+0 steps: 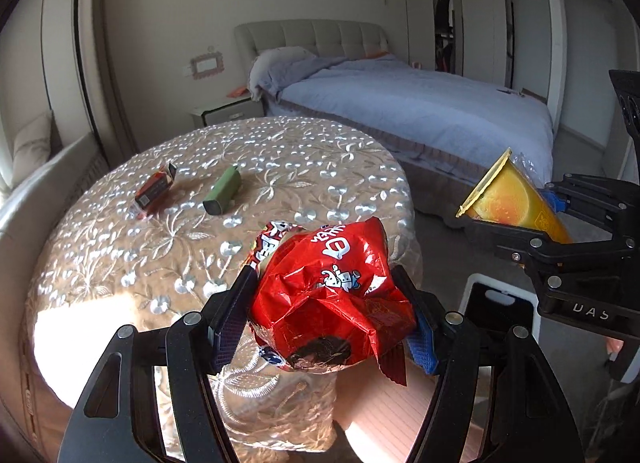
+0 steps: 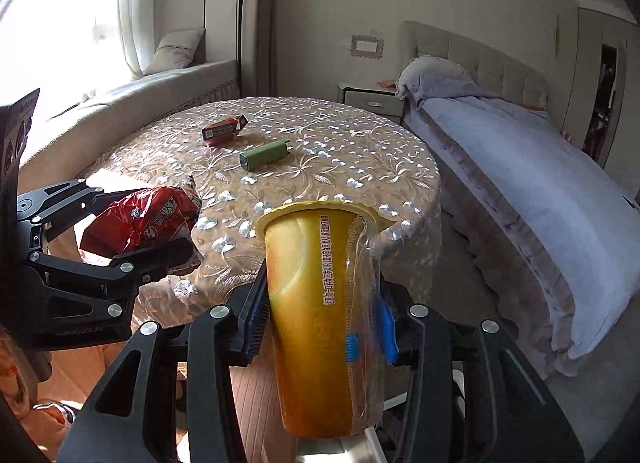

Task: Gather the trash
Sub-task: 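Carry the chip bag and yellow cup to the white bin and open both tools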

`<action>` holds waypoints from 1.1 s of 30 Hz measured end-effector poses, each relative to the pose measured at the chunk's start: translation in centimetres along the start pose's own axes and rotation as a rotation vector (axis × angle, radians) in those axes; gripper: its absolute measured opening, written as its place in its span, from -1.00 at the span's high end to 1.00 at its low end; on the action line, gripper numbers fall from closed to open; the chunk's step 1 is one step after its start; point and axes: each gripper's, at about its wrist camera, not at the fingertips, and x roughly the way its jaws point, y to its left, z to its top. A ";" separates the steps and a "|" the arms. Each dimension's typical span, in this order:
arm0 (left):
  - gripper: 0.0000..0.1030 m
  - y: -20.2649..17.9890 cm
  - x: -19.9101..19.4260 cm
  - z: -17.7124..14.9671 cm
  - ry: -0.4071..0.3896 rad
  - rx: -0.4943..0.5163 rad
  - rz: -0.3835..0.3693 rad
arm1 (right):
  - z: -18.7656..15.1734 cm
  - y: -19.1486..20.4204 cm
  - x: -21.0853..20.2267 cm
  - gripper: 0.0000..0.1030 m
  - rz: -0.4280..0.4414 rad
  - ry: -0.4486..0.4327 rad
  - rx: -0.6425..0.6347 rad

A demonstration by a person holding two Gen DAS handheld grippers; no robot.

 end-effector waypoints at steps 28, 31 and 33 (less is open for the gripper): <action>-0.30 -23.4 19.4 -4.8 0.317 0.658 -0.570 | -19.0 -16.6 4.8 0.10 -0.133 0.484 0.089; -0.30 -25.9 21.4 -6.1 0.366 0.749 -0.613 | -21.2 -17.3 7.0 0.10 -0.092 0.598 0.056; -0.34 -27.1 22.6 -6.8 0.390 0.763 -0.650 | -22.3 -17.5 7.8 0.10 -0.083 0.634 0.029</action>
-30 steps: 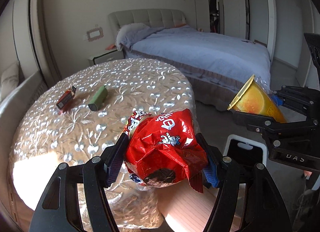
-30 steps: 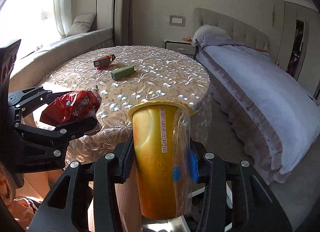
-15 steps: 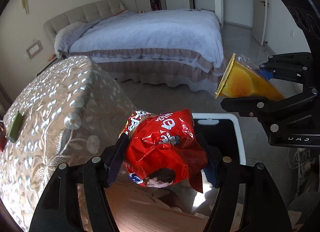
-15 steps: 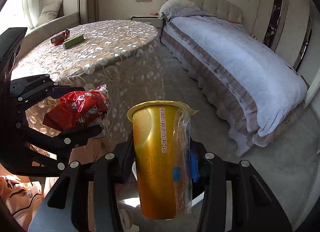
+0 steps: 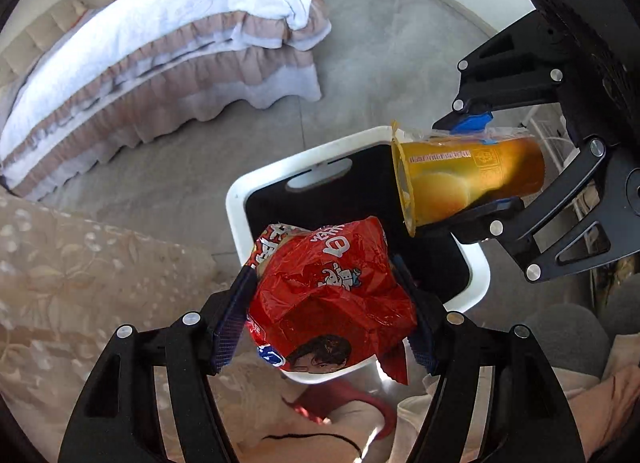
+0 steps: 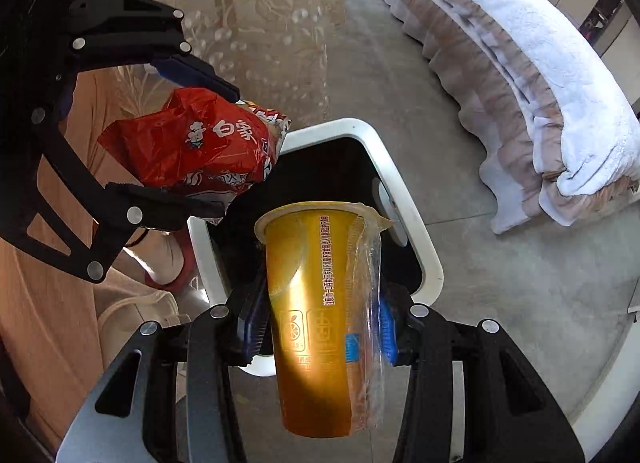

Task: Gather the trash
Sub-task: 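Carry the chip bag and yellow cup to the white bin and open both tools, then move both open tools back over the cigarette box and green tube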

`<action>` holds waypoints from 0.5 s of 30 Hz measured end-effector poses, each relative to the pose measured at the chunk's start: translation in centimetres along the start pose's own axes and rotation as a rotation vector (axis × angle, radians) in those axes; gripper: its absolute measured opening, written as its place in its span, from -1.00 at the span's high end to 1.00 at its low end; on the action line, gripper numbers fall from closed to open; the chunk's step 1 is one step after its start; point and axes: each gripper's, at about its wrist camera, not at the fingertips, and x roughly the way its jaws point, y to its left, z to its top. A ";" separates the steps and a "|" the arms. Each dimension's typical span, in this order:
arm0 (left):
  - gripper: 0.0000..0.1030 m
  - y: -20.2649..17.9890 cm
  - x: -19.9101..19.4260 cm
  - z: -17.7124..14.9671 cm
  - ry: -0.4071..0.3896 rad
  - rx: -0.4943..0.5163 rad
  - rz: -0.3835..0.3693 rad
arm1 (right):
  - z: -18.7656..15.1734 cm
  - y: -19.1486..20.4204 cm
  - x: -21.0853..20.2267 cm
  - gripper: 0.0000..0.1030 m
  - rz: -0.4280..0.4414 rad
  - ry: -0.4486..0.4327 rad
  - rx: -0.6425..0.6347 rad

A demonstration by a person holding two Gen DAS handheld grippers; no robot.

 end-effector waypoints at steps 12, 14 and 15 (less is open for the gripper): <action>-0.90 -2.0 3.4 -0.4 0.073 0.132 -0.098 | -3.4 0.4 3.3 -0.91 0.037 0.173 -0.143; -0.90 -2.0 3.1 -0.4 0.064 0.130 -0.098 | -3.5 0.7 3.0 -0.91 0.031 0.169 -0.151; -0.90 -2.0 3.0 -0.4 0.062 0.129 -0.095 | -3.6 1.0 2.8 -0.91 0.027 0.163 -0.154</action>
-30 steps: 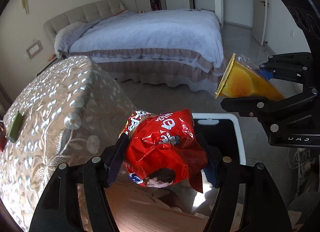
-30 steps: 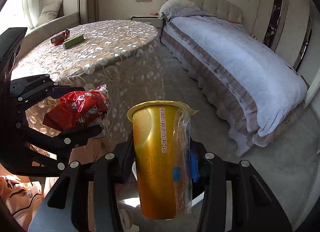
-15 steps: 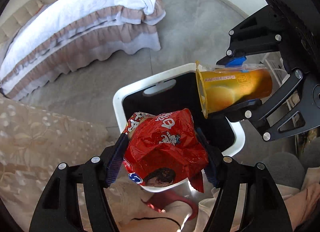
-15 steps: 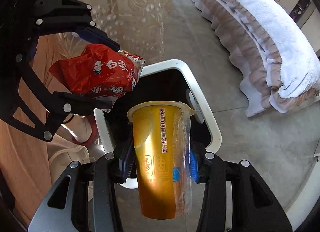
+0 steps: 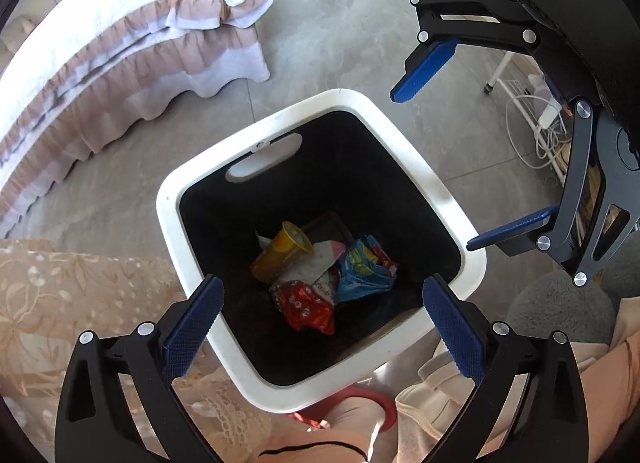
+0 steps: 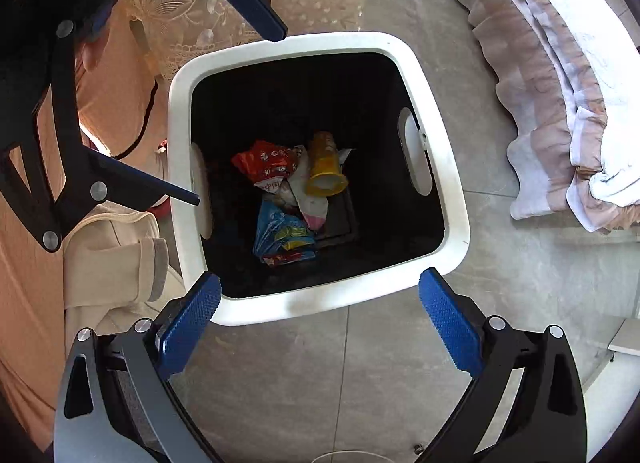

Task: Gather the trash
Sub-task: 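Move both open tools back over the cigarette box and green tube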

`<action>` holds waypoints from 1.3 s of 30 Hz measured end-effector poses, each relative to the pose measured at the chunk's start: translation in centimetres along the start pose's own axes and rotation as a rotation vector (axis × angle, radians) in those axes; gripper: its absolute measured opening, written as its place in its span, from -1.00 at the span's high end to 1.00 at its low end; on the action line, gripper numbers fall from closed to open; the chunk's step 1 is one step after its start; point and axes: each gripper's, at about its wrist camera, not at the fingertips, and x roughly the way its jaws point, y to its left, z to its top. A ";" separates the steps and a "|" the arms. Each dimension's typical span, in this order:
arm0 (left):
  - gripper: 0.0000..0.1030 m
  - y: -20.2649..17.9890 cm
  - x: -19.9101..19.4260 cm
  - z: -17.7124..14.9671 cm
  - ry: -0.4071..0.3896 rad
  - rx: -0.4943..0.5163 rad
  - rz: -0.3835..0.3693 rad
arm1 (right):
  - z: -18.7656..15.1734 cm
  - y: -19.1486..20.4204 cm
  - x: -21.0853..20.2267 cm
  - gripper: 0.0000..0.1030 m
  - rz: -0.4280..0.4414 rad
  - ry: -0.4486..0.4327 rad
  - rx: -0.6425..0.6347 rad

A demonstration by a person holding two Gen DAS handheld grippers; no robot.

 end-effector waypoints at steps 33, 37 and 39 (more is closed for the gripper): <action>-0.90 2.6 -20.2 -2.1 -0.412 -0.269 0.438 | 4.7 0.8 -15.9 -0.91 -0.156 -0.447 0.066; -0.90 4.2 -24.9 -4.8 -0.509 -0.389 0.498 | 6.8 2.2 -18.9 -0.91 -0.176 -0.557 0.062; -0.90 4.8 -26.9 -6.2 -0.541 -0.428 0.537 | 8.1 2.5 -20.5 -0.91 -0.137 -0.616 0.075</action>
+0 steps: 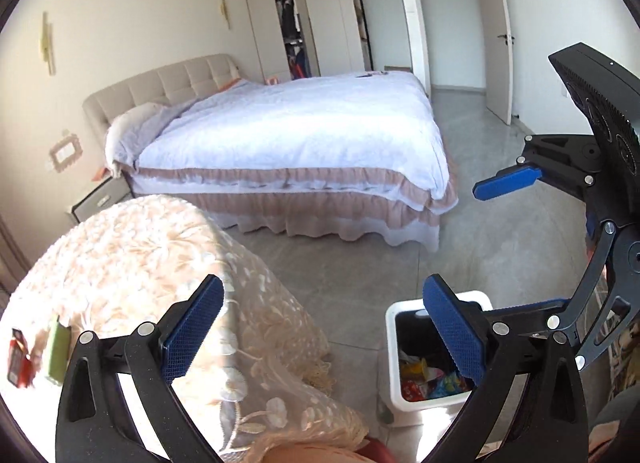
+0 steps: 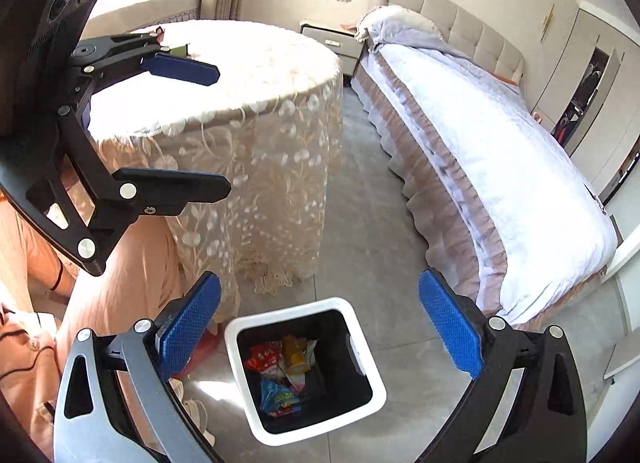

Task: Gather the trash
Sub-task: 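Move both open tools back over the cigarette box and green tube, then grasp the red cigarette box with the left tool while the right tool grasps the green tube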

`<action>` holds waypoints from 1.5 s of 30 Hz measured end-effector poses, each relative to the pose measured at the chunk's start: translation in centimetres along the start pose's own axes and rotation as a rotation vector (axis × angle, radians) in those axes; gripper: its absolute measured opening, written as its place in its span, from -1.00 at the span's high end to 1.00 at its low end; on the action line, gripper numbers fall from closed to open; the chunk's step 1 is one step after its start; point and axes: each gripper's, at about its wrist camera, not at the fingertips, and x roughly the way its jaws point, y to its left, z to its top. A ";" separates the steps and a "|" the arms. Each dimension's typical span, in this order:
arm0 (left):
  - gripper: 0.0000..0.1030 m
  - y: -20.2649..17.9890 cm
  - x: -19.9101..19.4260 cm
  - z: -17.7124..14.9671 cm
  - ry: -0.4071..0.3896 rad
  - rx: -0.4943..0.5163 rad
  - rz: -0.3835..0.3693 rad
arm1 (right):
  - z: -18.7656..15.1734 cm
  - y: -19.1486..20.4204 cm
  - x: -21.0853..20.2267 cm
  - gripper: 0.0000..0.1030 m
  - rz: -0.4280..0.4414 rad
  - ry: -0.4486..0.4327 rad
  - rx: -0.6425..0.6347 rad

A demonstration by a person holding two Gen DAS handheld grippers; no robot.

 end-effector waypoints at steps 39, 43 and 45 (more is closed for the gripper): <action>-0.90 34.9 -4.9 -11.1 0.242 -0.417 0.586 | 27.3 18.2 16.2 -0.91 0.125 -0.049 0.193; -0.90 36.7 -2.6 -11.3 0.308 -0.379 0.601 | 28.2 19.7 19.1 -0.91 0.107 0.020 0.158; -0.89 37.6 -1.6 -11.7 0.344 -0.395 0.578 | 28.7 20.4 20.2 -0.91 0.088 0.059 0.135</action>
